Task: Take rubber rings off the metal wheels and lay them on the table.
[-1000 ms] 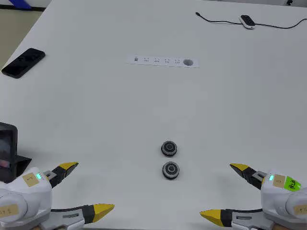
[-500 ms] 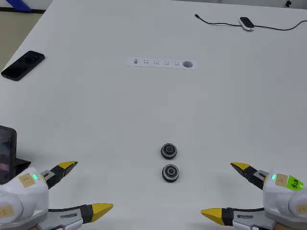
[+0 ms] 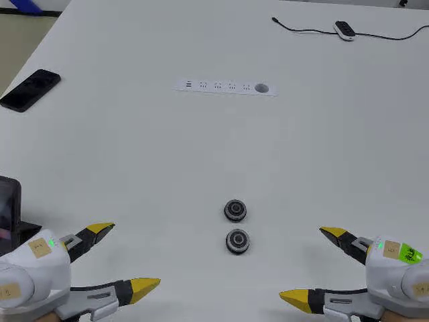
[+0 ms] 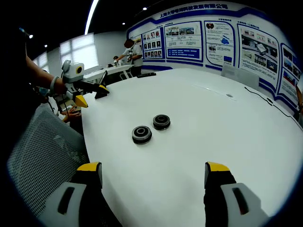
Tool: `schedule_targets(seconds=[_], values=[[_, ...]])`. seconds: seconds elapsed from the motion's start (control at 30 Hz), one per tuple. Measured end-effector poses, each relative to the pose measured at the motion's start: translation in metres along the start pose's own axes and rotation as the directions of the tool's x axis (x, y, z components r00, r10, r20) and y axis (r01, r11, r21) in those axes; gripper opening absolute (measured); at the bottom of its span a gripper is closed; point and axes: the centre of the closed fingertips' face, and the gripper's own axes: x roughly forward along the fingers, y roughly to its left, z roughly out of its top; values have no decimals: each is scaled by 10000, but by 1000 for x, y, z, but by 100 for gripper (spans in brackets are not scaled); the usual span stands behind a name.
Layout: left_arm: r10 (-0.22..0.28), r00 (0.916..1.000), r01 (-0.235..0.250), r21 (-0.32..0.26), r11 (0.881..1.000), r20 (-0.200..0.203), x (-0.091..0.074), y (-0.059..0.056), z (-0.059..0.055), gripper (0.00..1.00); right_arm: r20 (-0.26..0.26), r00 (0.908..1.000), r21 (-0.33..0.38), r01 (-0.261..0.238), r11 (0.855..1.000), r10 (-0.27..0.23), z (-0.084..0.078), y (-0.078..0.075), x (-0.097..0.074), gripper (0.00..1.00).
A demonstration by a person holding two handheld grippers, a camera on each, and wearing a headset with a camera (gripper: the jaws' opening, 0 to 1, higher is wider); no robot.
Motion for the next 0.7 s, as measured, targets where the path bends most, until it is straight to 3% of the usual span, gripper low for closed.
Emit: schedule_targets(seconds=[0.7], values=[[-536,9984,539,131,9985,-186,13,-5,-2,71,-16,9989,447,-469,9979,470,3,12,16,82]])
